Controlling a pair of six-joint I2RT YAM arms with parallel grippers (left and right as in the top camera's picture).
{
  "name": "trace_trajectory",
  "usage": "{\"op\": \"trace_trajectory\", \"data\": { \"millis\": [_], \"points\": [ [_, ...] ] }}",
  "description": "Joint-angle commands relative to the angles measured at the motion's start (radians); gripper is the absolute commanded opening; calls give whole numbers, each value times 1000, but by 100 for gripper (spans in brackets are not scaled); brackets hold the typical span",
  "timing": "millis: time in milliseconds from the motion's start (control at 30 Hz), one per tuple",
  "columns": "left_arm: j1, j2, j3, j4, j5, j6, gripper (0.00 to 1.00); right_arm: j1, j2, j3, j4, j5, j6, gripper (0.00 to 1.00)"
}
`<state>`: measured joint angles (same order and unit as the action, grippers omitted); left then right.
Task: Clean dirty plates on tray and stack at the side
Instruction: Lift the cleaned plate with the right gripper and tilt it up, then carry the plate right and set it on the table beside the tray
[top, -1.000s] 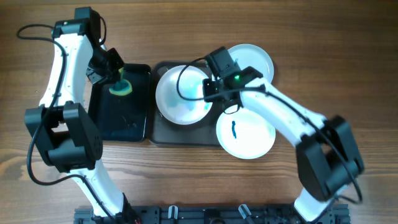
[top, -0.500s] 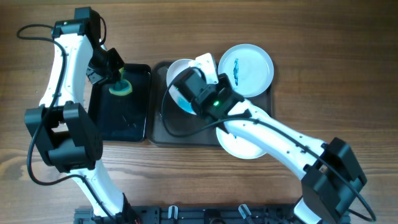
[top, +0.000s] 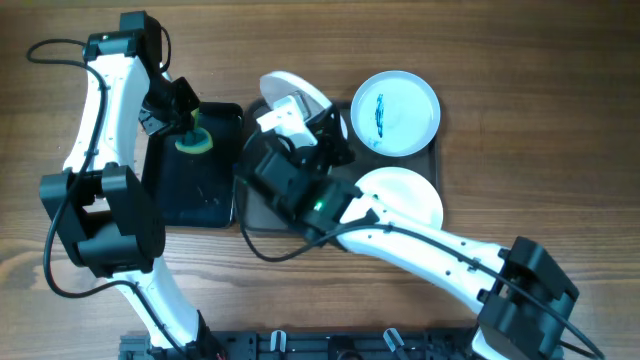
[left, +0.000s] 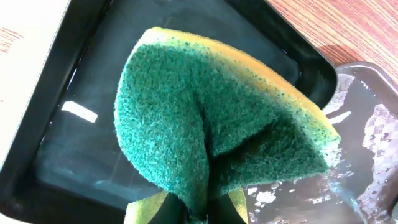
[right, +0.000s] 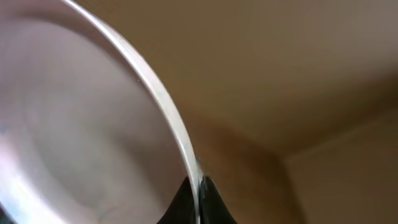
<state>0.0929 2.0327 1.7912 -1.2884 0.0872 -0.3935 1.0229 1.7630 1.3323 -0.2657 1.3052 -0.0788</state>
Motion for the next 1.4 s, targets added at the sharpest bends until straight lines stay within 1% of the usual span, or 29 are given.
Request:
{"op": "trace_trajectory", "data": {
  "millis": [0, 67, 100, 300, 367, 467, 600, 700, 833, 933, 967, 1067, 1133, 1267, 1367],
  "points": [
    [1, -36, 19, -3, -2, 20, 4, 23, -34, 6, 127, 216, -229, 4],
    [1, -36, 19, -3, -2, 20, 4, 23, -34, 6, 185, 216, -285, 4],
    [1, -36, 19, -3, -3, 20, 4, 23, -34, 6, 202, 216, -287, 4],
    [1, -36, 19, -3, -10, 20, 4, 23, -34, 1, 200, 172, -278, 4],
    [1, -36, 19, -3, -10, 20, 4, 23, -33, 1, 180, 144, -233, 4],
    [1, -36, 19, -3, -10, 20, 4, 23, -33, 1, 47, -8, -101, 4],
    [1, -36, 19, -3, -10, 20, 4, 3, -43, 4, -140, -250, 121, 4],
    [1, -36, 19, -3, -10, 20, 4, -36, -89, 6, -217, -448, 245, 4],
    [1, -36, 19, -3, -10, 20, 4, -188, -184, 6, -255, -904, 354, 4],
    [1, -36, 19, -3, -10, 20, 4, -338, -182, 2, -284, -1218, 416, 4],
    [1, -36, 19, -3, -10, 20, 4, -385, -172, 1, -300, -1295, 438, 4],
    [1, -36, 19, -3, -10, 19, 4, -492, -118, 1, -340, -1460, 475, 4],
    [1, -36, 19, -3, -10, 19, 4, -523, -80, 1, -354, -1528, 475, 4],
    [1, -36, 19, -3, -9, 20, 4, -533, 4, 1, -367, -1569, 476, 4],
    [1, -36, 19, -3, -10, 20, 4, -536, 31, 1, -367, -1572, 510, 4]
  ]
}}
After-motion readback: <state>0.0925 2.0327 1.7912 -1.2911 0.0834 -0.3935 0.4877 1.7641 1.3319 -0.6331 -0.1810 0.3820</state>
